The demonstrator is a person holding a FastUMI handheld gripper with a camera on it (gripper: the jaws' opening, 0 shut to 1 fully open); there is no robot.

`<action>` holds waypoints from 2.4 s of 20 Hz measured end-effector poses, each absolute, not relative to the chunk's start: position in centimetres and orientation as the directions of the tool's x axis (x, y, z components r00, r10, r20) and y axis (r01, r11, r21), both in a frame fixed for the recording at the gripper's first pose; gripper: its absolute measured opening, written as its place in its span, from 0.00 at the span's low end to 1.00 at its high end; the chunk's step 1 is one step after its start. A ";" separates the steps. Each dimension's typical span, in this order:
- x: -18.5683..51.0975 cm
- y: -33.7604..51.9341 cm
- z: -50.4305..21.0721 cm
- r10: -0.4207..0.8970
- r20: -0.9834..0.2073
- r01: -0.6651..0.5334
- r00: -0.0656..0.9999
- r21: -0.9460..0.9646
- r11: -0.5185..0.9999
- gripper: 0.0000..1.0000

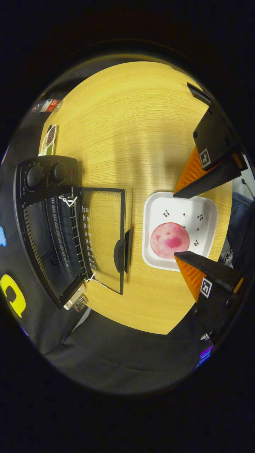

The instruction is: Open the toaster oven, put the food inside, and close the toaster oven door.

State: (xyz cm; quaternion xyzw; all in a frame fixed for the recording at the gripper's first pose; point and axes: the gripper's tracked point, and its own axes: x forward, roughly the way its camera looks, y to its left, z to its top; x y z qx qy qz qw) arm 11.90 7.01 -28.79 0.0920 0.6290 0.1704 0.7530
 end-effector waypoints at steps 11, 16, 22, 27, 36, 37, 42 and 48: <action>9.7 5.6 -31.5 0.362 -0.932 -0.071 -0.003 0.362 0.930 0.61; 10.4 5.2 -32.4 0.390 -0.921 0.025 -0.028 0.389 0.921 0.16; 9.6 6.4 -32.3 0.495 -0.869 0.064 -0.012 0.494 0.867 0.02; 9.9 7.7 -30.7 0.557 -0.830 0.053 0.022 0.557 0.829 0.02; 12.9 10.6 -27.1 0.653 -0.739 0.141 0.168 0.673 0.726 0.02; 13.7 10.9 -26.8 0.655 -0.728 0.153 0.201 0.684 0.714 0.02; 17.7 11.9 -25.7 0.617 -0.690 0.234 0.378 0.716 0.658 0.02; 20.9 13.4 -25.4 0.551 -0.664 0.352 0.505 0.742 0.571 0.02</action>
